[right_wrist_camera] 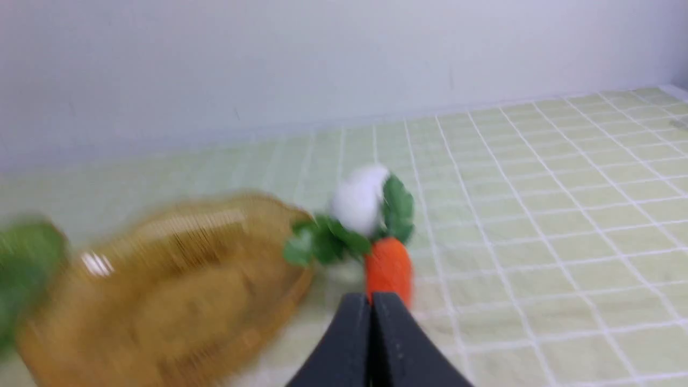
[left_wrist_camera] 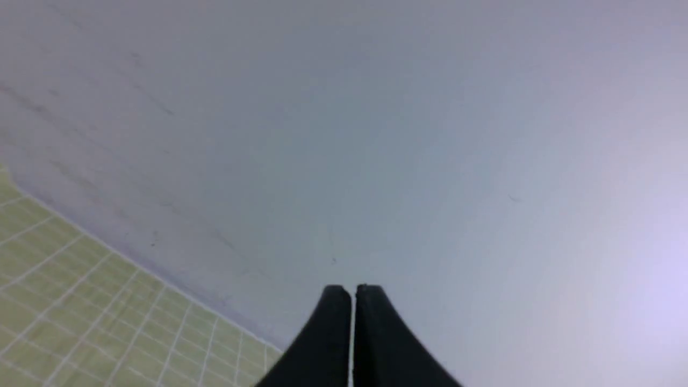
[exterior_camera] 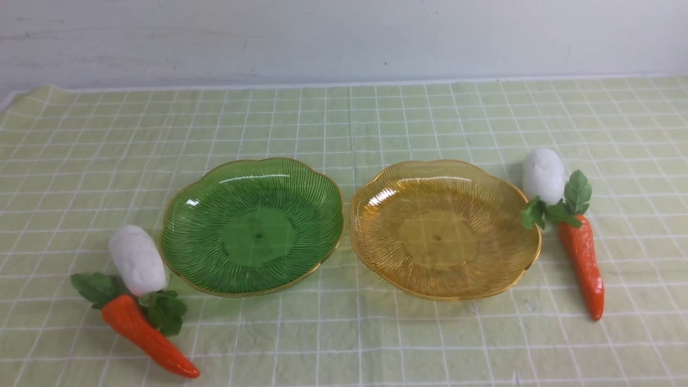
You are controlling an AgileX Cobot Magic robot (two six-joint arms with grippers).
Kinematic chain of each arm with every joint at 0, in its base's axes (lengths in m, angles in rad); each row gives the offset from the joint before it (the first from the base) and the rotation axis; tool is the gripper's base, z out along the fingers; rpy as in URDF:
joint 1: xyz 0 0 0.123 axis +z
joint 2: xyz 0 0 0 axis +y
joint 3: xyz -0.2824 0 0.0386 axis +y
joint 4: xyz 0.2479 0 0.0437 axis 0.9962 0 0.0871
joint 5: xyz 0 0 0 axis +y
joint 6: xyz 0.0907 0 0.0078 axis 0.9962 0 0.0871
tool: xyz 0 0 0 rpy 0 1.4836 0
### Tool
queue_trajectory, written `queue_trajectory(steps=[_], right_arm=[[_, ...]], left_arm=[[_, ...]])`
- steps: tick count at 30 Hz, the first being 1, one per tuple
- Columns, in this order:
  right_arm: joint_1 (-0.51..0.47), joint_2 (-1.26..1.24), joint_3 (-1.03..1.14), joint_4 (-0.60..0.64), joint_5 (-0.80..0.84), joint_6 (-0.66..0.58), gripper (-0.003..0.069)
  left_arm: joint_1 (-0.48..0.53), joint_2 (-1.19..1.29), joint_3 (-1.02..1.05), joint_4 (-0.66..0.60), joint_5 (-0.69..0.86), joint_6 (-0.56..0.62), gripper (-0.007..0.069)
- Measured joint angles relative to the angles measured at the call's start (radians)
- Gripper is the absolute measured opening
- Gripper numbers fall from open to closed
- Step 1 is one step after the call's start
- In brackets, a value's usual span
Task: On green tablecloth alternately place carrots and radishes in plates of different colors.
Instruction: 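Pick up the carrot and put it on the nearest plate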
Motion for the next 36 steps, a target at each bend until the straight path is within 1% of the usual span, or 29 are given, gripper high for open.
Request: queue_trajectory(steps=[2,3,4,5,6,8,10,12,14,16,19,20,22,26,27,28,29,30,33,35,36], right_arm=[[0.0,0.0,0.0,0.171,-0.072,0.063,-0.0014],[0.0,0.0,0.0,0.288,-0.102,0.092,-0.0014],[0.0,0.0,0.0,0.347,-0.12,0.11,-0.0014],[0.0,0.0,0.0,0.374,-0.123,0.114,-0.0014],[0.0,0.0,0.0,0.459,-0.142,0.12,-0.0014],[0.0,0.0,0.0,0.515,-0.148,0.092,-0.0014],[0.0,0.0,0.0,0.529,-0.148,0.066,-0.0014],[0.0,0.0,0.0,0.538,-0.148,0.051,-0.0014],[0.0,0.0,0.0,0.542,-0.13,0.045,-0.0014],[0.0,0.0,-0.013,0.536,-0.074,0.029,-0.0014],[0.0,0.017,-0.095,0.491,0.081,-0.014,-0.0014],[0.0,0.051,-0.152,0.457,0.152,-0.034,-0.0014],[0.0,0.109,-0.225,0.409,0.233,-0.051,-0.0014],[0.0,0.297,-0.405,0.255,0.427,-0.065,-0.0014],[0.0,0.32,-0.425,0.247,0.449,-0.065,-0.0014],[0.0,0.425,-0.518,0.17,0.549,-0.073,-0.0014],[0.0,0.444,-0.534,0.157,0.565,-0.075,-0.0014],[0.0,0.487,-0.578,0.126,0.601,-0.083,-0.0014],[0.0,0.579,-0.64,0.101,0.648,-0.113,-0.0014],[0.0,0.607,-0.653,0.107,0.649,-0.133,-0.0014],[0.0,0.622,-0.654,0.112,0.65,-0.14,-0.0014]], left_arm=[[0.0,0.084,-0.142,0.071,0.248,0.02,-0.0008],[0.0,0.125,-0.196,0.095,0.365,0.023,-0.0008],[0.0,0.171,-0.234,0.121,0.459,0.023,-0.0008],[0.0,0.197,-0.244,0.134,0.483,0.023,-0.0008],[0.0,0.322,-0.317,0.191,0.706,0.022,-0.0008],[0.0,0.504,-0.361,0.259,0.895,0.02,-0.0008],[0.0,0.653,-0.37,0.288,0.966,0.02,-0.0008],[0.0,0.821,-0.374,0.294,0.949,0.02,-0.0008],[0.0,0.982,-0.392,0.296,0.888,0.02,-0.0008],[0.0,1.056,-0.416,0.292,0.86,0.02,-0.0008],[0.0,1.184,-0.464,0.287,0.833,0.022,-0.0008],[0.0,1.234,-0.493,0.285,0.822,0.022,-0.0008],[0.0,1.284,-0.521,0.284,0.806,0.023,-0.0008],[0.0,1.339,-0.548,0.279,0.781,0.023,-0.0007],[0.0,1.343,-0.548,0.279,0.778,0.022,-0.0007],[0.0,1.355,-0.551,0.279,0.761,0.022,-0.0003],[0.0,1.356,-0.551,0.279,0.752,0.021,0.0],[0.0,1.361,-0.551,0.275,0.736,0.02,0.0013],[0.0,1.375,-0.551,0.262,0.705,0.019,0.0068],[0.0,1.393,-0.552,0.253,0.684,0.012,0.0129],[0.0,1.408,-0.552,0.252,0.673,0.008,0.019]])
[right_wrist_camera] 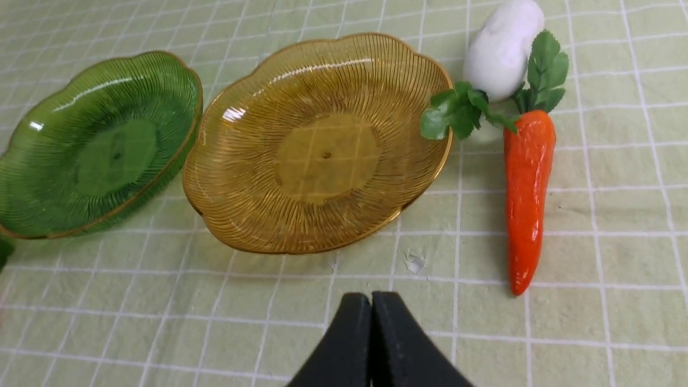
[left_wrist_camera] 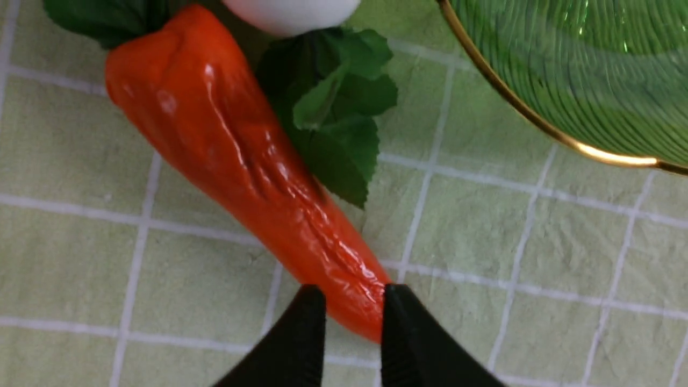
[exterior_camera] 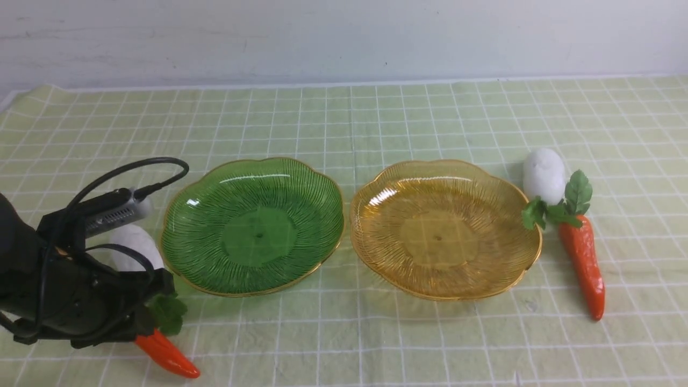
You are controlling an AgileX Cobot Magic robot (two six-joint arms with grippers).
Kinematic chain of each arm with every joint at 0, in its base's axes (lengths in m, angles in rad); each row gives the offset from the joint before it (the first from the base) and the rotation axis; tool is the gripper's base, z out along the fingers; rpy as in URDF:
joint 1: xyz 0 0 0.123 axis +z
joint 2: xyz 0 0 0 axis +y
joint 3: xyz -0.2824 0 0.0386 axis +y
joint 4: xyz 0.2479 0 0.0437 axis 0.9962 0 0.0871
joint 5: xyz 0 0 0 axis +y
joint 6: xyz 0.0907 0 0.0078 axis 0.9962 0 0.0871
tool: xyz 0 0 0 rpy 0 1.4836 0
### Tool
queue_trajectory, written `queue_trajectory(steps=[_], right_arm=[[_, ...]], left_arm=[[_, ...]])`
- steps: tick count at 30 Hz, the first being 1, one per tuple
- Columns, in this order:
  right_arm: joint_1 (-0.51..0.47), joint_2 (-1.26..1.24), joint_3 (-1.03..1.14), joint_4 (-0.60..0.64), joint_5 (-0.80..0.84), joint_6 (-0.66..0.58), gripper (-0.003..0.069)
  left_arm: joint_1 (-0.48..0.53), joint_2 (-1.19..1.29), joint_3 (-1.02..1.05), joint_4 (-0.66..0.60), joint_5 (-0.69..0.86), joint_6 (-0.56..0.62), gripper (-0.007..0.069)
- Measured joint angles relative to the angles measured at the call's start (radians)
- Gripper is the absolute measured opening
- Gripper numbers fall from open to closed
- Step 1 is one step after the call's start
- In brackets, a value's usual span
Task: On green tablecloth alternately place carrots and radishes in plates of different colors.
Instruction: 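Pick up the carrot and put it on the nearest plate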
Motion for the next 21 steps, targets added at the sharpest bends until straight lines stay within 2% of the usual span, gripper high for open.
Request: queue_trajectory(steps=[3,4,5,8,10,13,15,16,17,18,19,21], right_arm=[[0.0,0.021,-0.002,0.012,0.001,-0.021,-0.0014],[0.0,0.021,-0.002,0.012,0.001,-0.022,-0.0014],[0.0,0.024,-0.002,0.015,0.001,-0.025,-0.0014],[0.0,0.024,-0.002,0.016,0.001,-0.029,-0.0014],[0.0,0.024,-0.002,0.016,0.001,-0.029,-0.0014],[0.0,0.025,-0.002,0.016,0.0,-0.029,-0.0014],[0.0,0.038,-0.007,0.008,0.006,-0.026,-0.0014],[0.0,0.041,-0.008,0.007,0.008,-0.025,-0.0014],[0.0,0.061,-0.019,-0.012,0.03,-0.016,-0.0014],[0.0,0.081,-0.029,-0.03,0.052,-0.007,-0.0014],[0.0,0.098,-0.041,-0.047,0.072,0.007,-0.0014],[0.0,0.146,-0.068,-0.094,0.118,0.043,-0.0014]], left_arm=[[0.0,0.047,0.0,-0.001,-0.009,-0.039,0.0332],[0.0,0.05,0.0,-0.001,-0.009,-0.043,0.0342],[0.0,0.07,0.0,-0.001,-0.02,-0.068,0.0394],[0.0,0.119,-0.001,-0.001,-0.049,-0.106,0.0486],[0.0,0.154,-0.001,0.0,-0.077,-0.113,0.0517],[0.0,0.189,-0.001,0.007,-0.083,-0.117,0.0507],[0.001,0.206,-0.002,0.044,-0.068,-0.116,0.0408],[0.001,0.206,-0.003,0.048,-0.065,-0.116,0.0397],[0.007,0.206,-0.003,0.084,-0.041,-0.117,0.0282],[0.016,0.203,-0.004,0.11,-0.014,-0.123,0.0208],[0.026,0.196,-0.004,0.137,0.009,-0.128,0.0191],[0.056,0.168,-0.008,0.188,0.069,-0.136,0.0205]])
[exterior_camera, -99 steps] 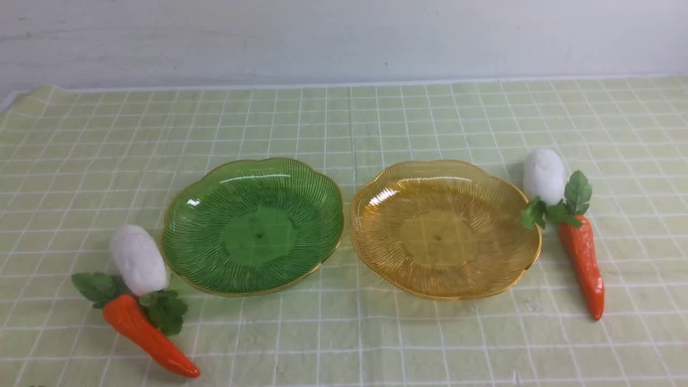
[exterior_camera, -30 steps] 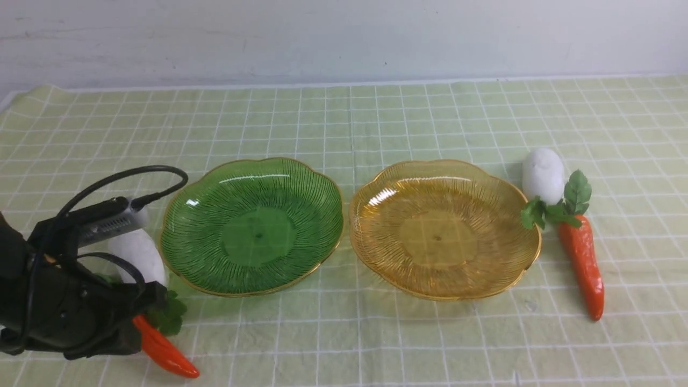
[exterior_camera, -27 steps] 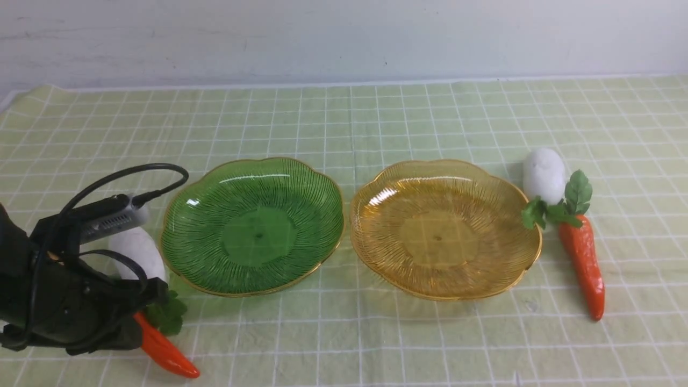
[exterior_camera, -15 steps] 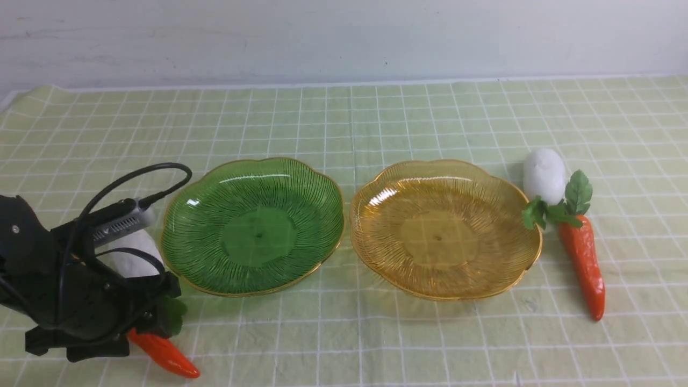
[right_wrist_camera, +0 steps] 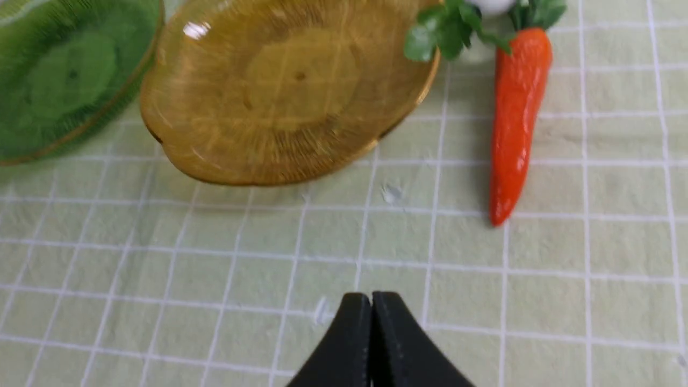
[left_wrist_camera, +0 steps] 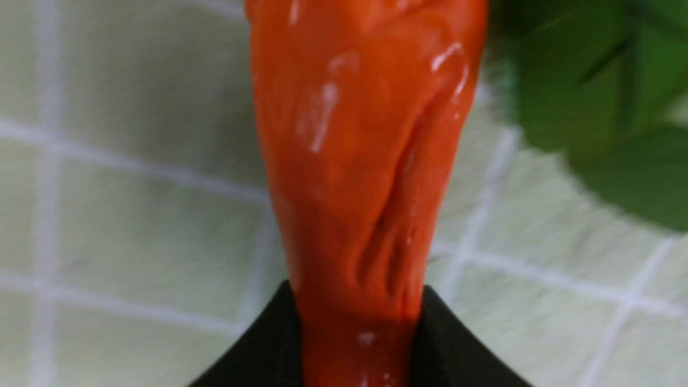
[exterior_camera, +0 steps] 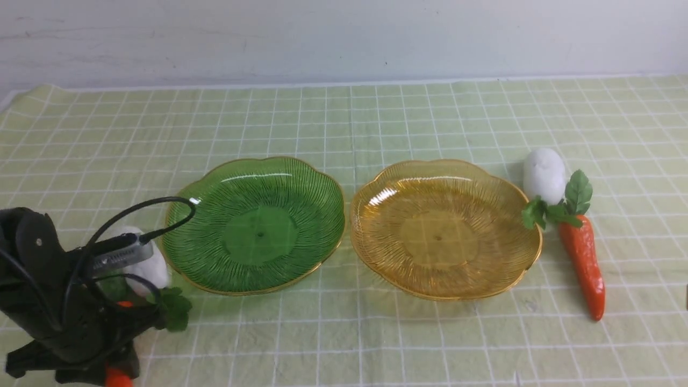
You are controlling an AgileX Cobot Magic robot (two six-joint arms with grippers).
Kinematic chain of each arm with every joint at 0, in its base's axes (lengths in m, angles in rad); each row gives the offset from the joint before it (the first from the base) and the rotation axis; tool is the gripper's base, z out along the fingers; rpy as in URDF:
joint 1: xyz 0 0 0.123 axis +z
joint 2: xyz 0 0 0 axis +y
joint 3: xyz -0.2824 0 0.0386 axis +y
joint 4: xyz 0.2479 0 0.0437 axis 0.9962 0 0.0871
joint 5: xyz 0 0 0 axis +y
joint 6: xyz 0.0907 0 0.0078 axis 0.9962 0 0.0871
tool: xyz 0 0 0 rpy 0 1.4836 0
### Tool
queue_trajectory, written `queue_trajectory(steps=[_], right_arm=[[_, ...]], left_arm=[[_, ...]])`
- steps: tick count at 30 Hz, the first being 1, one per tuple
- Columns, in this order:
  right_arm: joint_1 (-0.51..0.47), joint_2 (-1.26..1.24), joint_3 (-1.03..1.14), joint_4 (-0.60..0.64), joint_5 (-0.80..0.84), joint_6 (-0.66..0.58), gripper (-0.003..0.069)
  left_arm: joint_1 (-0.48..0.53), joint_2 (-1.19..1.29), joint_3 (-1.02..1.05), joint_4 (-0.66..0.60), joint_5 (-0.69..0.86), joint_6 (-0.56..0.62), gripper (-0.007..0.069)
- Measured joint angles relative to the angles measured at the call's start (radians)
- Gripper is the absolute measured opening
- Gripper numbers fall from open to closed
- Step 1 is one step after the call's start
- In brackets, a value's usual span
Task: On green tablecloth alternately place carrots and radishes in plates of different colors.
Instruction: 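Pick up the carrot and put it on the nearest plate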
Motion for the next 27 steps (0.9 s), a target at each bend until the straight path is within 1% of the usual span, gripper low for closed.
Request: queue_trajectory(steps=[2,3,7,9,11,12,14,16,19,21,22,23,24,25,27], right_arm=[[0.0,0.048,-0.031,-0.053,0.024,0.047,-0.0014],[0.0,0.089,-0.057,-0.099,0.028,0.088,-0.0014],[0.0,0.186,-0.101,-0.182,-0.009,0.168,-0.0014],[0.0,0.296,-0.139,-0.234,-0.044,0.214,-0.001],[0.0,0.375,-0.162,-0.252,-0.061,0.222,0.0],[0.0,0.383,-0.164,-0.252,-0.063,0.223,0.0],[0.0,0.464,-0.184,-0.257,-0.09,0.223,0.0025],[0.0,0.568,-0.212,-0.257,-0.129,0.202,0.0087],[0.0,0.688,-0.25,-0.239,-0.163,0.175,0.02],[0.0,0.759,-0.272,-0.22,-0.184,0.167,0.029],[0.0,0.772,-0.274,-0.218,-0.189,0.166,0.0299],[0.0,0.825,-0.29,-0.201,-0.204,0.162,0.0372],[0.0,0.838,-0.291,-0.199,-0.209,0.162,0.0379],[0.0,0.881,-0.3,-0.194,-0.227,0.161,0.043],[0.0,0.935,-0.31,-0.19,-0.248,0.157,0.0466]], left_arm=[[0.035,-0.046,-0.007,0.046,0.047,-0.004,0.0206],[0.063,-0.094,-0.018,0.071,0.079,-0.007,0.0206],[0.079,-0.209,-0.055,0.083,0.128,-0.001,0.0206],[0.053,-0.293,-0.118,0.055,0.132,0.065,0.0206],[0.011,-0.319,-0.158,0.016,0.12,0.133,0.0206],[0.011,-0.32,-0.169,0.01,0.116,0.139,0.0206],[-0.033,-0.319,-0.207,-0.051,0.092,0.192,0.0206],[-0.095,-0.291,-0.256,-0.142,0.041,0.252,0.0206],[-0.146,-0.22,-0.302,-0.215,-0.016,0.319,0.0206],[-0.179,-0.14,-0.335,-0.233,-0.063,0.369,0.0206],[-0.181,-0.133,-0.337,-0.234,-0.067,0.372,0.0206],[-0.19,-0.077,-0.357,-0.242,-0.091,0.391,0.0206],[-0.191,-0.062,-0.362,-0.244,-0.096,0.394,0.0206],[-0.192,-0.02,-0.374,-0.244,-0.1,0.4,0.0208],[-0.192,0.045,-0.393,-0.246,-0.103,0.404,0.024]])
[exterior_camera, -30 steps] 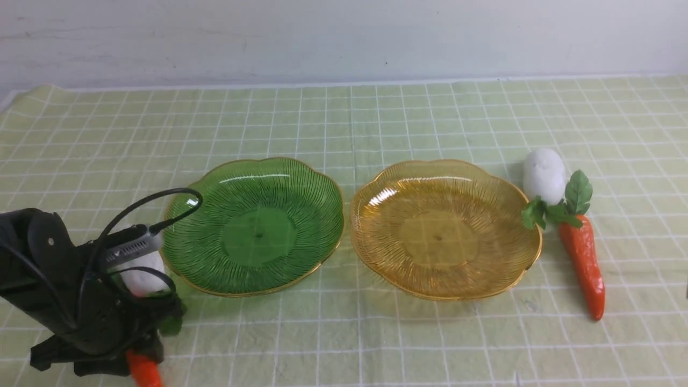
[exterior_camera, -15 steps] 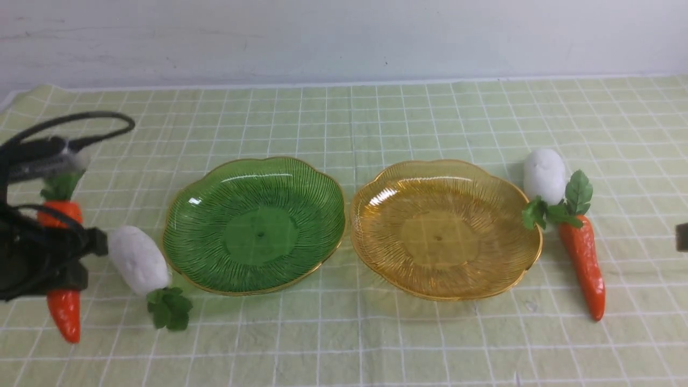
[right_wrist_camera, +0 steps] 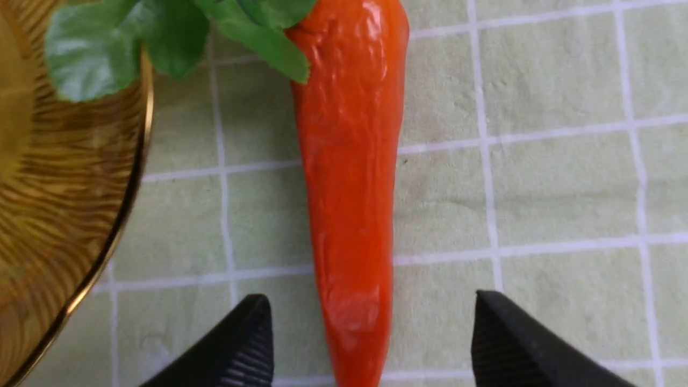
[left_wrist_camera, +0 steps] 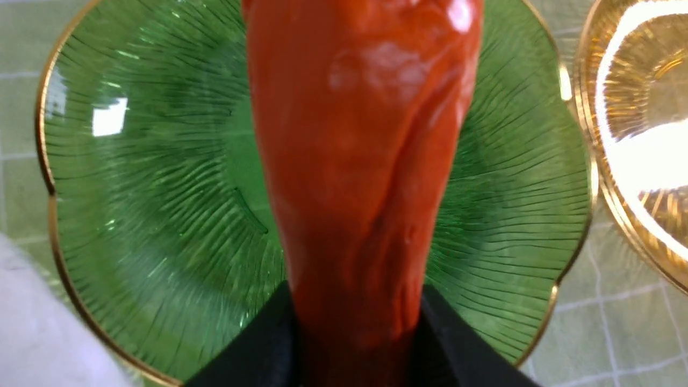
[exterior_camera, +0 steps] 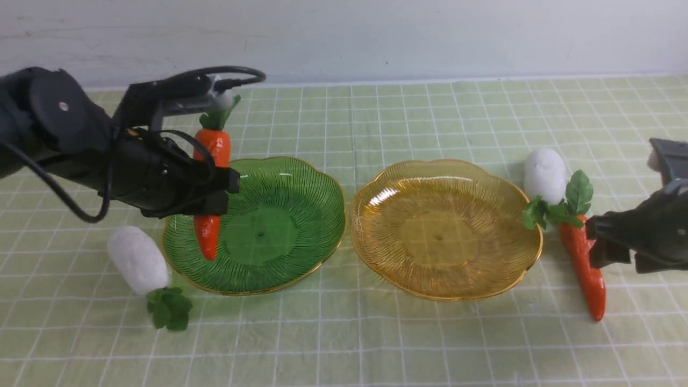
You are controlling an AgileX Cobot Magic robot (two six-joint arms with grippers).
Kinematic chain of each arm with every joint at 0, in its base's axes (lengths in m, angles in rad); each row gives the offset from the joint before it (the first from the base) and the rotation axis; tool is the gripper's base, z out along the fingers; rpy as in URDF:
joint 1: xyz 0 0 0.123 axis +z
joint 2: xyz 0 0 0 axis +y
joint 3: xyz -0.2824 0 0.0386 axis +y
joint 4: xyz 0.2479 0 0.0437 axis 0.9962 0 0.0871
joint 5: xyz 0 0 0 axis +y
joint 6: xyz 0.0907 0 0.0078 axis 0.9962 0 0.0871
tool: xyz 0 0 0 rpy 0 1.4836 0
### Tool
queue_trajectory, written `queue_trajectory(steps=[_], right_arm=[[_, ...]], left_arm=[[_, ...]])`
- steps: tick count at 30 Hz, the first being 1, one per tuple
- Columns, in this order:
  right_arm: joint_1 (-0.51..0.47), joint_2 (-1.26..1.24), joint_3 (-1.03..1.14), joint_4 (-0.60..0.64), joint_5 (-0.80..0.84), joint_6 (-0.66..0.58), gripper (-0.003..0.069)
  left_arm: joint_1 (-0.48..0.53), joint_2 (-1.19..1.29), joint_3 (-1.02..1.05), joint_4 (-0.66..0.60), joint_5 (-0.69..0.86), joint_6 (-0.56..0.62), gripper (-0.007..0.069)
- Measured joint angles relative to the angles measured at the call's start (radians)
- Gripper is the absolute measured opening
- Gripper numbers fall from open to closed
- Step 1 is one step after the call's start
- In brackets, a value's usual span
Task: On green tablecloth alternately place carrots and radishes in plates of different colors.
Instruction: 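Pick up the carrot and put it on the nearest plate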
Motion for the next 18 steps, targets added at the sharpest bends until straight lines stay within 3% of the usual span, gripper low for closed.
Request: queue_trajectory(steps=[2,5,7,8,10,11,13,15,16,17,18], right_arm=[[0.0,0.033,-0.005,0.003,-0.014,-0.005,0.0479],[0.0,0.113,-0.006,0.019,-0.042,-0.015,0.0468],[0.0,0.128,-0.006,0.026,-0.043,-0.017,0.0445],[0.0,0.14,-0.01,0.03,-0.046,-0.019,0.0382],[-0.001,0.144,-0.015,0.031,-0.047,-0.021,0.0265],[-0.001,0.144,-0.015,0.036,-0.036,-0.021,0.0195],[-0.001,0.136,-0.015,0.039,-0.018,-0.022,0.0202],[-0.001,0.092,-0.013,0.048,0.044,-0.022,0.0209],[0.002,0.048,-0.012,0.07,0.075,-0.023,0.0209],[0.003,0.031,-0.012,0.074,0.078,-0.023,0.0209],[0.012,-0.006,-0.012,0.1,0.093,-0.026,0.0209]], left_arm=[[0.0,0.028,-0.009,-0.003,-0.002,0.0,0.0279],[0.0,0.109,-0.021,-0.01,-0.002,0.0,0.0452],[0.0,0.12,-0.021,-0.013,-0.002,-0.001,0.0483],[0.0,0.131,-0.021,-0.013,-0.005,-0.012,0.0533],[0.0,0.132,-0.028,-0.011,-0.004,-0.028,0.0552],[0.001,0.131,-0.044,0.001,0.009,-0.035,0.0544],[0.005,0.124,-0.065,0.016,0.033,-0.035,0.0513],[0.023,0.095,-0.109,0.069,0.105,-0.041,0.0405],[0.047,0.062,-0.132,0.106,0.147,-0.056,0.029],[0.051,0.056,-0.138,0.111,0.161,-0.059,0.0272],[0.072,0.033,-0.147,0.129,0.183,-0.067,0.0179]])
